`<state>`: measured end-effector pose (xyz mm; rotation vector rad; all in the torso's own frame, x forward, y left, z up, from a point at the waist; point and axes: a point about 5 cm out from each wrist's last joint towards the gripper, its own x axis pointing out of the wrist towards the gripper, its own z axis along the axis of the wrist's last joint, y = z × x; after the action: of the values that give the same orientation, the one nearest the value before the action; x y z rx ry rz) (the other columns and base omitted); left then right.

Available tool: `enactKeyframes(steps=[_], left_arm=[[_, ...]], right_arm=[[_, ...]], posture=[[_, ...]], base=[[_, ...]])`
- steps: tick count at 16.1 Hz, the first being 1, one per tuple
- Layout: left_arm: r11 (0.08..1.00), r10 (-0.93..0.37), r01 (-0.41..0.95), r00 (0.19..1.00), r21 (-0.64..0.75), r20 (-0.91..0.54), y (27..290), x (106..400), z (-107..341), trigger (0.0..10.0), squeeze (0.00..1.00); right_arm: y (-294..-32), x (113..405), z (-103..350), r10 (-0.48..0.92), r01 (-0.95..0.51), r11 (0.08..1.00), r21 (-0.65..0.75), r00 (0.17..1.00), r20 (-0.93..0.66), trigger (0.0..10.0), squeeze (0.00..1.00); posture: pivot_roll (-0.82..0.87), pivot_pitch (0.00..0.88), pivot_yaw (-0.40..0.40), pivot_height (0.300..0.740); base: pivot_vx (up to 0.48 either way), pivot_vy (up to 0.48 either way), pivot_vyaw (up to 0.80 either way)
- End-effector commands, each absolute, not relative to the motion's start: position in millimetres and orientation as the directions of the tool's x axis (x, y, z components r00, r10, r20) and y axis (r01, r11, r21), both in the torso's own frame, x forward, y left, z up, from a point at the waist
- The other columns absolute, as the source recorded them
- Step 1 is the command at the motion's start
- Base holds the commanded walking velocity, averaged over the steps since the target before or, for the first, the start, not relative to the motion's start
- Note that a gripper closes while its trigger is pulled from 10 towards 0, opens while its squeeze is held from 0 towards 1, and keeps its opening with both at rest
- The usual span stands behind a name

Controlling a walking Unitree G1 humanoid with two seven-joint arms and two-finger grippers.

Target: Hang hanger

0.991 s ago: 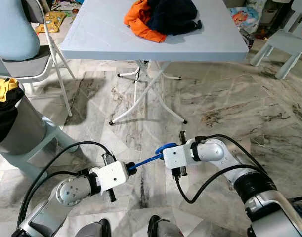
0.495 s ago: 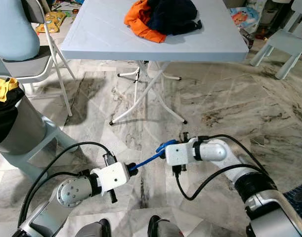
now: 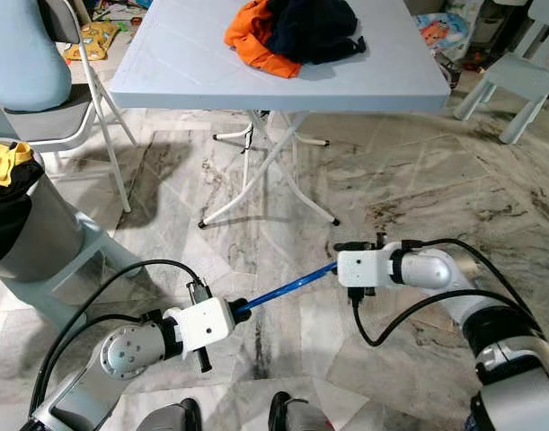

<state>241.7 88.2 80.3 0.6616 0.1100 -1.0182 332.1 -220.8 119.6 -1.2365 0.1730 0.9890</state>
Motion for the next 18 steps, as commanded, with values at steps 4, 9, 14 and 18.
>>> enactKeyframes(steps=[4, 9, 14, 18], left_arm=[[0.308, -0.768, 0.833, 0.503, 0.460, -0.396, 84.9, 236.1, 77.2, 10.0, 0.00], [0.308, -0.770, 0.831, 0.503, 0.463, -0.392, 84.2, 237.1, 78.2, 10.0, 0.00], [0.305, -0.772, 0.831, 0.501, 0.465, -0.390, 83.3, 238.1, 79.1, 10.0, 0.00], [0.306, -0.772, 0.831, 0.501, 0.464, -0.390, 82.9, 237.6, 79.3, 10.0, 0.00]], right_arm=[[-217.1, 336.5, 123.8, 0.551, -0.700, -0.026, -0.714, 0.586, -0.594, 10.0, 0.00], [-208.3, 330.3, 115.5, 0.592, -0.744, -0.072, -0.664, 0.504, -0.629, 0.0, 0.00], [-208.0, 327.1, 112.7, 0.600, -0.773, -0.095, -0.627, 0.458, -0.656, 0.0, 0.00], [-208.7, 324.9, 110.5, 0.602, -0.792, -0.099, -0.603, 0.434, -0.670, 0.0, 0.00]], posture=[[0.00, 0.175, -0.066, 0.740], [0.00, 0.172, -0.066, 0.740], [0.00, 0.168, -0.064, 0.740], [0.00, 0.168, -0.064, 0.740]], base=[[0.000, 0.000, 0.00], [0.000, 0.000, 0.00], [0.000, 0.000, 0.00], [0.000, 0.000, 0.00]])
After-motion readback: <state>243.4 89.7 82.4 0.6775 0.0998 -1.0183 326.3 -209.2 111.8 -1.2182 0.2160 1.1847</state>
